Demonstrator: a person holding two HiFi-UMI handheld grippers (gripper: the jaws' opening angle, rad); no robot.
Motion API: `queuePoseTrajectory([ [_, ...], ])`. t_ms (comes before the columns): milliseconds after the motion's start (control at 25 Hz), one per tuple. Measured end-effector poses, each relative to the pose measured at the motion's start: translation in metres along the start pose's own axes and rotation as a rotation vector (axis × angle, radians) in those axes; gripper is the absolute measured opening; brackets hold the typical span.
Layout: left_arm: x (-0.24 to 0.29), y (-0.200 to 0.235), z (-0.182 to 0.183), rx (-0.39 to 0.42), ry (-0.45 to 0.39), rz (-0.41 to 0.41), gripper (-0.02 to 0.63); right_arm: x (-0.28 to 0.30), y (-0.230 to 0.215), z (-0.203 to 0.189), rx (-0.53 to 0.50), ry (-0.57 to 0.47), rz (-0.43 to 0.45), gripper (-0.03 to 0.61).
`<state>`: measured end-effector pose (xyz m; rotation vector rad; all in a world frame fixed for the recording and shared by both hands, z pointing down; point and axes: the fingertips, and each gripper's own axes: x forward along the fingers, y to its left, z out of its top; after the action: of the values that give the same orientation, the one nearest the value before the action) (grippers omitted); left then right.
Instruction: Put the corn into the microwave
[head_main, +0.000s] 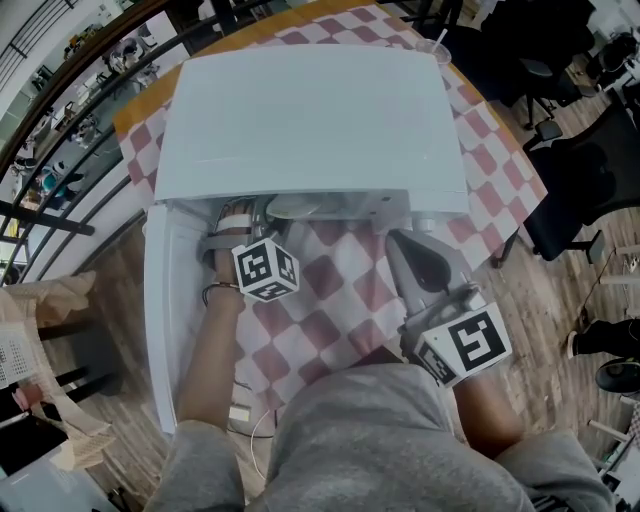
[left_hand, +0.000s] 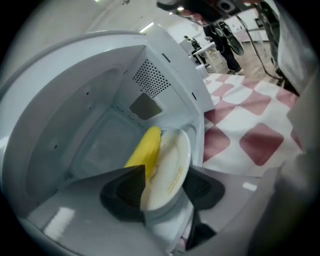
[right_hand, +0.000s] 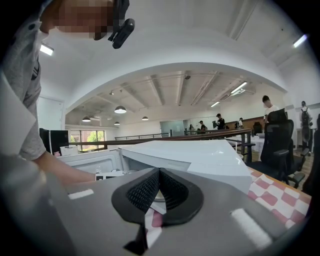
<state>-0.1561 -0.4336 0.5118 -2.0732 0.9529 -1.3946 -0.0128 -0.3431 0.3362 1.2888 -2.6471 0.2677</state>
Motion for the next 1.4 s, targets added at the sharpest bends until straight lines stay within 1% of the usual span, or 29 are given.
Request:
queuePoseTrajectory([
  [40, -0.002, 0.0, -0.003, -0.031, 0.013, -0.022, 0.227, -0.002, -0.001, 0.0, 0.002, 0.0, -0.004, -0.002],
  [120, -0.005, -0.001, -0.008, -0.066, 0.035, -0.045, 0.239, -0.005, -0.003, -0.002, 0.013, 0.001, -0.011, -0.002],
  [280, -0.008, -0.005, -0.013, -0.072, 0.075, -0.045, 0.221, -0.008, -0.006, -0.006, 0.03, 0.005, -0.02, -0.002],
  [360, -0.009, -0.009, -0.02, -0.105, 0.105, -0.074, 0.221, -0.008, -0.005, -0.005, 0.027, 0.005, -0.021, -0.002],
  [400, -0.008, -0.012, -0.024, -0.142, 0.123, -0.105, 0.254, -0.007, -0.004, -0.005, 0.026, 0.005, -0.02, -0.002],
  [440, -0.008, -0.015, -0.028, -0.191, 0.137, -0.136, 0.303, -0.007, -0.004, -0.005, 0.026, 0.006, -0.019, 0.0],
  [480, -0.008, -0.016, -0.029, -0.252, 0.143, -0.159, 0.314, -0.006, -0.003, -0.006, 0.027, 0.007, -0.019, -0.002],
  [560, -0.01, -0.017, -0.03, -0.375, 0.136, -0.172, 0.313, -0.006, -0.002, -0.007, 0.028, 0.009, -0.018, -0.002],
  [600, -0.011, -0.017, -0.031, -0.422, 0.131, -0.167, 0.311, -0.005, -0.001, -0.008, 0.028, 0.011, -0.016, -0.001],
  [760, -0.016, -0.02, -0.032, -0.56, 0.102, -0.13, 0.31, -0.004, 0.003, -0.009, 0.024, 0.019, -0.008, -0.002],
  [840, -0.02, -0.016, -0.035, -0.647, 0.1, -0.11, 0.275, -0.004, 0.006, -0.01, 0.023, 0.021, -0.005, -0.002],
  [880, -0.02, -0.015, -0.036, -0.683, 0.103, -0.105, 0.268, -0.005, 0.006, -0.011, 0.024, 0.023, -0.006, -0.002],
  [920, -0.02, -0.015, -0.036, -0.703, 0.105, -0.1, 0.27, -0.005, 0.005, -0.012, 0.025, 0.025, -0.008, -0.002],
  [960, -0.019, -0.014, -0.036, -0.708, 0.106, -0.092, 0.268, -0.005, 0.004, -0.012, 0.026, 0.025, -0.01, -0.002],
  [1040, -0.018, -0.013, -0.035, -0.705, 0.109, -0.083, 0.239, -0.005, 0.003, -0.013, 0.029, 0.025, -0.014, -0.002],
  [1240, -0.013, -0.008, -0.034, -0.727, 0.114, -0.065, 0.198, -0.005, 0.003, -0.014, 0.034, 0.027, -0.02, -0.002],
  [1400, -0.009, -0.005, -0.031, -0.746, 0.12, -0.078, 0.192, -0.006, 0.002, -0.014, 0.033, 0.027, -0.027, -0.002],
])
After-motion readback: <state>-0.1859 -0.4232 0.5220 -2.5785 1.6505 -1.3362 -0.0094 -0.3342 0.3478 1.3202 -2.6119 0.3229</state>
